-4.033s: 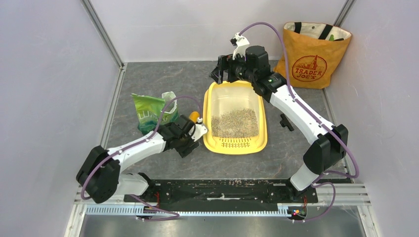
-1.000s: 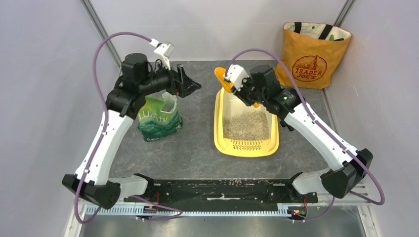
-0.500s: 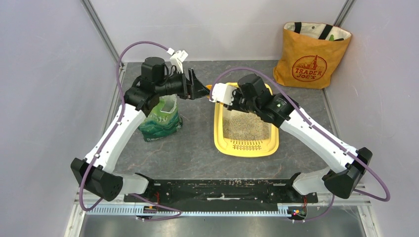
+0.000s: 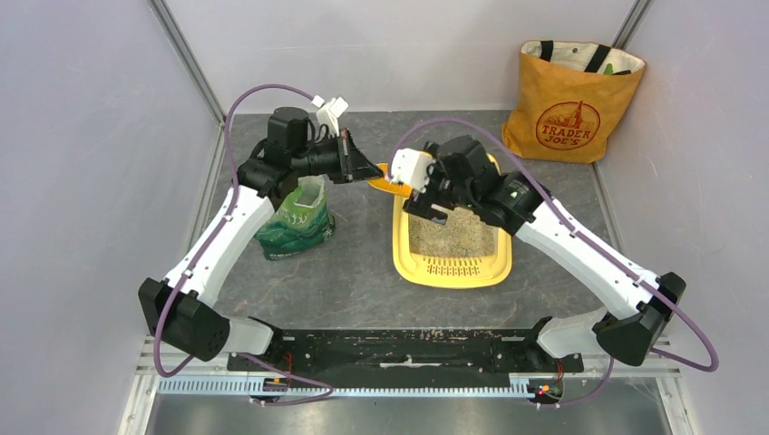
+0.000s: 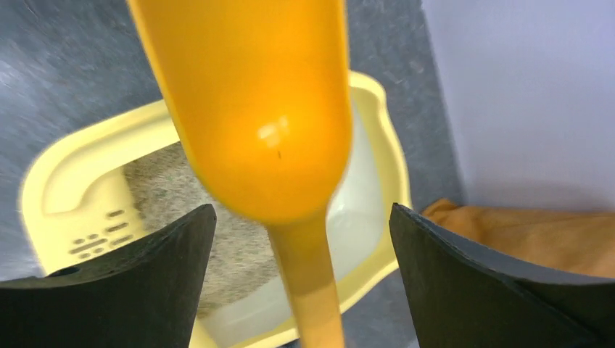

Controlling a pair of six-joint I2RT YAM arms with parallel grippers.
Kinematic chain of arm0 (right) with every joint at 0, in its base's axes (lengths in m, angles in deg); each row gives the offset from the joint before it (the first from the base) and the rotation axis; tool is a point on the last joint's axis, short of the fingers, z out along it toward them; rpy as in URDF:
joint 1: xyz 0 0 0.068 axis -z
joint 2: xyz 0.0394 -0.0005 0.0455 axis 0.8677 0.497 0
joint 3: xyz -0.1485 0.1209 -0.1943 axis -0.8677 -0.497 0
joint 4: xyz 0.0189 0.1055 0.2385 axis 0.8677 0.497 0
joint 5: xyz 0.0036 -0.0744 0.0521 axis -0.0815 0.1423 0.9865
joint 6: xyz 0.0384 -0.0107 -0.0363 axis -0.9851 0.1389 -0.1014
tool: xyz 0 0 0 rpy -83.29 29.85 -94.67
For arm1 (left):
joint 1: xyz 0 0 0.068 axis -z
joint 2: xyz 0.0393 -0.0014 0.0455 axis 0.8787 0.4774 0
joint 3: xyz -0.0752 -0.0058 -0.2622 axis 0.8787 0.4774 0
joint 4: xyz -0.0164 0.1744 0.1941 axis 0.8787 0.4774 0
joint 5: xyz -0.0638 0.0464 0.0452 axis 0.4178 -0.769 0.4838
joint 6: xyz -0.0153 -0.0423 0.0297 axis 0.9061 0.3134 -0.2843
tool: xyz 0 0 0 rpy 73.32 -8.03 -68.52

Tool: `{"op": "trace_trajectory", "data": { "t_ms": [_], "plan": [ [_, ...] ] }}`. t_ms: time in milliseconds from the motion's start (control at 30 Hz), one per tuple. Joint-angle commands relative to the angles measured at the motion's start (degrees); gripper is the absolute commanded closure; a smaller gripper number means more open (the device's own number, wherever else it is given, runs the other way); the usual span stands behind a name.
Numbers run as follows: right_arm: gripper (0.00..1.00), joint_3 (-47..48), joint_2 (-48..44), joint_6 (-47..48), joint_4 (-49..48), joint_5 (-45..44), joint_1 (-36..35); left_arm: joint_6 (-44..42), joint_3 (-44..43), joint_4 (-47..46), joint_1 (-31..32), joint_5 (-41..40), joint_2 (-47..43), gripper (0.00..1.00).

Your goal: Fill the litter box with clean litter

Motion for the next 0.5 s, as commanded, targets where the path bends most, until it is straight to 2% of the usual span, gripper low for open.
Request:
{"op": "trace_trajectory", "data": {
  "t_ms": [0, 200, 267, 367, 467],
  "plan": [
    [0.03, 5.63, -1.77, -17.17, 3.86, 14.95, 8.51, -1.65, -0.55, -2.16, -3.03, -2.21, -2.98, 0.98],
    [0.03, 7.4, -1.12, -30.15, 6.16, 41.22, 22.63, -2.98, -2.46, -3.32, -5.94, -7.69, -2.71, 0.98],
    [0.03, 7.09, 0.19, -35.82, 5.26, 46.72, 26.98, -4.14, -3.65, -3.46, -6.68, -10.38, -2.68, 0.98],
    [0.09, 6.89, 4.59, -46.33, 5.11, 49.12, 32.43, -5.68, -5.57, -4.33, -7.6, -14.24, -2.86, 0.98],
    [0.27, 5.82, 9.6, -52.35, 5.19, 46.12, 33.87, -6.17, -7.54, -6.15, -8.79, -16.08, -2.95, 0.98]
  ]
}}
